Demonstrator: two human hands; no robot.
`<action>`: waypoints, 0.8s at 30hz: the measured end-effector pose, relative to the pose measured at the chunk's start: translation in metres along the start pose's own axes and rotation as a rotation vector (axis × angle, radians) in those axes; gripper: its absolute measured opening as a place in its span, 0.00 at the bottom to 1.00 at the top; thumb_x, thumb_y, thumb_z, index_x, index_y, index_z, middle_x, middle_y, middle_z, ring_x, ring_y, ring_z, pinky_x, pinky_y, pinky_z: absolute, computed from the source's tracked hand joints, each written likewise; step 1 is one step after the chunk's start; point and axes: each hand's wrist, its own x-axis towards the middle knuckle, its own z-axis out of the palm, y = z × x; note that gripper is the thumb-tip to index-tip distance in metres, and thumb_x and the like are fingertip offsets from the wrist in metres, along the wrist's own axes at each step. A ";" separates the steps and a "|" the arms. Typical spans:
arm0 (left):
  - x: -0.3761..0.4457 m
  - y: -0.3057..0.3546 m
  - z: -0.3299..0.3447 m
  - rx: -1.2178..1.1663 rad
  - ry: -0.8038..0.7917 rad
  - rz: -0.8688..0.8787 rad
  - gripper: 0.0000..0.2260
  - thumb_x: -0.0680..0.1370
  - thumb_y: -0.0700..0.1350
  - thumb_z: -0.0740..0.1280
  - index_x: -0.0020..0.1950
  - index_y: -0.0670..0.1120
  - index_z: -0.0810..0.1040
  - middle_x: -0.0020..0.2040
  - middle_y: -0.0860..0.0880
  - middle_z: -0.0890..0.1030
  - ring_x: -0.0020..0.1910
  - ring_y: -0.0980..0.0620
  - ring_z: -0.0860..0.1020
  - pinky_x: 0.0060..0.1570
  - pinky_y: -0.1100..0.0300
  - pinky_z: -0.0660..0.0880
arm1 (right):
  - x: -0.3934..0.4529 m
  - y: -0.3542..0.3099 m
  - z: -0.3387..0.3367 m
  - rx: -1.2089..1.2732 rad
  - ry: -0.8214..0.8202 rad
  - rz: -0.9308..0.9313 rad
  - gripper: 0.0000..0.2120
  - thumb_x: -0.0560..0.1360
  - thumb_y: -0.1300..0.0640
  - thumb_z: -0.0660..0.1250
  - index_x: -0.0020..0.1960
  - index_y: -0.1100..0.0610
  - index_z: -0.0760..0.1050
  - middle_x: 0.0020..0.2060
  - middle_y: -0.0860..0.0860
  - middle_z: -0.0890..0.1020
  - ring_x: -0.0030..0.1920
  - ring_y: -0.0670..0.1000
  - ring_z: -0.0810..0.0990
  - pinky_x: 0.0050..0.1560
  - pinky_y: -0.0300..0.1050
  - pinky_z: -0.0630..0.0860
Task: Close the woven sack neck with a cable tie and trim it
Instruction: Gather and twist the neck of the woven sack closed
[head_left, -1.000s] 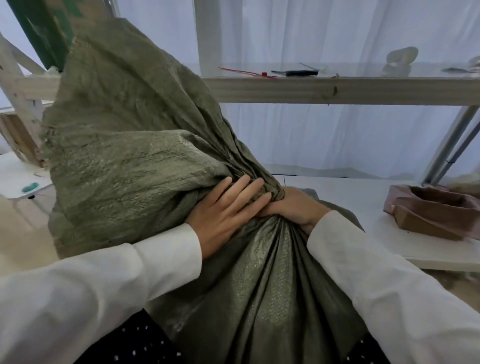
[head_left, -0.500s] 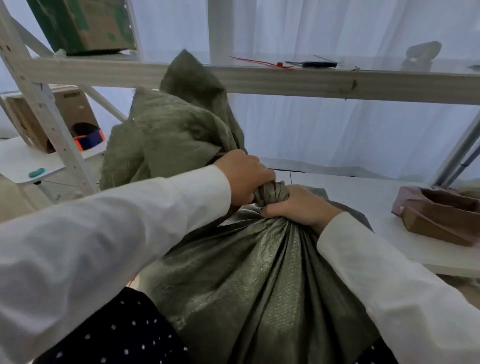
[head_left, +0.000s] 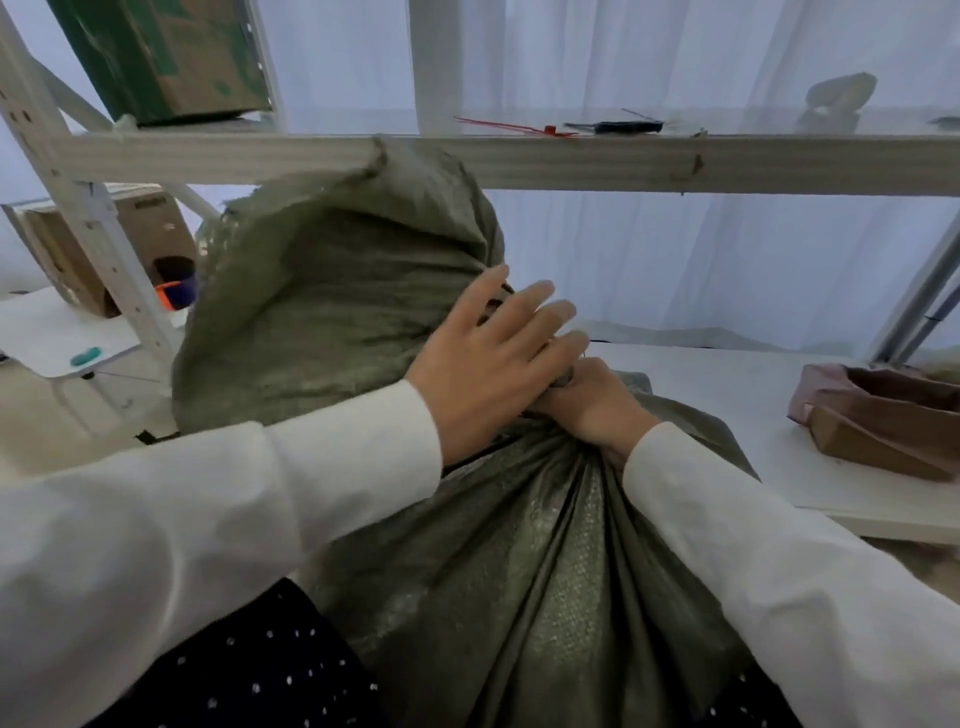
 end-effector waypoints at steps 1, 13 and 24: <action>-0.011 0.000 -0.007 -0.018 0.010 -0.005 0.19 0.75 0.44 0.59 0.66 0.48 0.69 0.66 0.47 0.74 0.68 0.45 0.66 0.69 0.44 0.55 | 0.000 0.000 -0.001 0.018 -0.019 0.007 0.05 0.72 0.56 0.68 0.40 0.57 0.78 0.37 0.50 0.79 0.40 0.48 0.77 0.41 0.34 0.75; -0.012 -0.019 0.022 0.005 0.175 0.105 0.22 0.73 0.43 0.55 0.68 0.50 0.60 0.72 0.49 0.64 0.70 0.47 0.63 0.70 0.48 0.49 | 0.000 0.003 -0.007 0.344 -0.309 0.087 0.24 0.60 0.54 0.75 0.55 0.58 0.79 0.52 0.56 0.84 0.56 0.55 0.81 0.63 0.56 0.73; 0.028 -0.034 -0.002 -0.281 -0.434 0.126 0.22 0.74 0.47 0.61 0.67 0.57 0.64 0.60 0.54 0.78 0.59 0.49 0.75 0.54 0.55 0.65 | -0.006 -0.002 -0.007 0.206 -0.226 0.053 0.16 0.71 0.55 0.71 0.57 0.57 0.75 0.45 0.49 0.81 0.45 0.46 0.79 0.42 0.35 0.75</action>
